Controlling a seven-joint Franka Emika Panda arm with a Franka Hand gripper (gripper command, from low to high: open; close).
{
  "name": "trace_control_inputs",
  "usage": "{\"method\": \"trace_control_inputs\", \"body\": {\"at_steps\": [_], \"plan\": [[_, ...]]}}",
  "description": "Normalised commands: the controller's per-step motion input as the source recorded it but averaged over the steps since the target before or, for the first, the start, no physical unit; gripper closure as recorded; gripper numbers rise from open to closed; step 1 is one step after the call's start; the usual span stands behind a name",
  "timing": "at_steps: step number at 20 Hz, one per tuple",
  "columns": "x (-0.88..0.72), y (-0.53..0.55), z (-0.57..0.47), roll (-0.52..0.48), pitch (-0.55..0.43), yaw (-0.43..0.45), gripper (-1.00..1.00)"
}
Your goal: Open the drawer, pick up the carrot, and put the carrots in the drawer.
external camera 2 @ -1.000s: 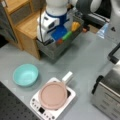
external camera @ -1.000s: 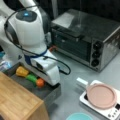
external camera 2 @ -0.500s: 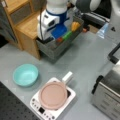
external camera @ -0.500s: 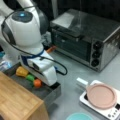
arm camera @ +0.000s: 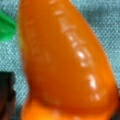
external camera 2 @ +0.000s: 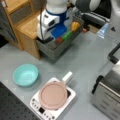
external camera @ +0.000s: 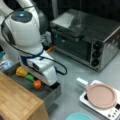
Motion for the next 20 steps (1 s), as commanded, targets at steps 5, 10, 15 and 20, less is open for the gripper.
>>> {"method": "trace_control_inputs", "body": {"at_steps": [5, 10, 15, 20], "plan": [[-0.18, -0.03, -0.06, 0.134, -0.160, 0.044, -1.00], [-0.16, -0.02, -0.05, 0.126, -0.158, 0.039, -1.00], [-0.17, 0.04, -0.02, 0.132, -0.157, -0.032, -1.00], [-0.25, 0.12, -0.02, 0.165, -0.154, -0.263, -1.00]]}}
